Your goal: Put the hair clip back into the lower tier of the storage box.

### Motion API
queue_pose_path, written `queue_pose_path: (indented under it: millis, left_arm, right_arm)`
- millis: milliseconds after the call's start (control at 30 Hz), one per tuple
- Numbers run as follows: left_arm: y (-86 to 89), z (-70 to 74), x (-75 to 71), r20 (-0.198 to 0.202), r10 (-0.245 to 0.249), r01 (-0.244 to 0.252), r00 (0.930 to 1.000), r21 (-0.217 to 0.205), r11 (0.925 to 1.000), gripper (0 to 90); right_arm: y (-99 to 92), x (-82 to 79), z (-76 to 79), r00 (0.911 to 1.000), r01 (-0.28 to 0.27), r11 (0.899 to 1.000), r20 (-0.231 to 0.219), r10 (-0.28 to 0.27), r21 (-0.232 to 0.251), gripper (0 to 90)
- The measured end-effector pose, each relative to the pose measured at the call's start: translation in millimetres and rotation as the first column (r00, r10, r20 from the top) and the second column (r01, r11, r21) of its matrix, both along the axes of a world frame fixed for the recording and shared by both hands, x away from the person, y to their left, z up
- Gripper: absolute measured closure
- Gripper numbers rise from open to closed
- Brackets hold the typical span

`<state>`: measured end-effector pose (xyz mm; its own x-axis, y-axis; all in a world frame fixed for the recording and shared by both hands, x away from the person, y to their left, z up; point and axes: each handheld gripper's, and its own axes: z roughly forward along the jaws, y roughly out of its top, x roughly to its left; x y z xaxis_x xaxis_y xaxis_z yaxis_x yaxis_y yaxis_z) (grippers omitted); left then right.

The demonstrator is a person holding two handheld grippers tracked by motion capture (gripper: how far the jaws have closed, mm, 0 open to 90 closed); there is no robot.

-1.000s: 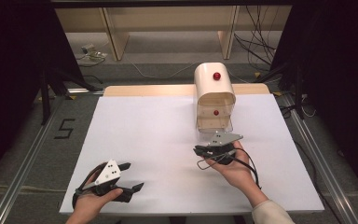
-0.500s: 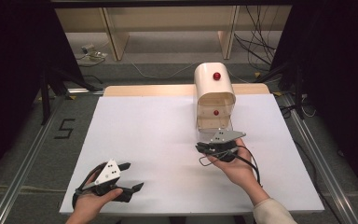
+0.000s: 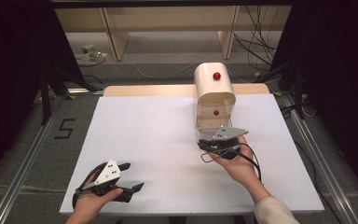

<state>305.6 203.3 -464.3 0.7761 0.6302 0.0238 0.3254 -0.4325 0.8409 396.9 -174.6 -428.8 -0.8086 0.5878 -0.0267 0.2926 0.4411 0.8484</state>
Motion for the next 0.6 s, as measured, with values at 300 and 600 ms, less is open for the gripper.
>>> queue_pose_path:
  millis: [300, 600]
  left_arm:
    - [0.2, 0.0, 0.1, -0.002, 0.000, 0.000, 1.0000, -0.002, 1.0000, 16.5]
    - [0.4, 0.2, 0.0, -0.001, -0.001, 0.001, 1.0000, -0.002, 1.0000, 16.5]
  right_arm:
    - [-4.9, 4.1, 5.7, 0.9998, 0.018, 1.000, 0.012, -0.018, 0.010, 83.9]
    - [-6.9, 6.9, 7.8, 0.9995, 0.027, 1.000, 0.014, -0.028, 0.015, 84.0]
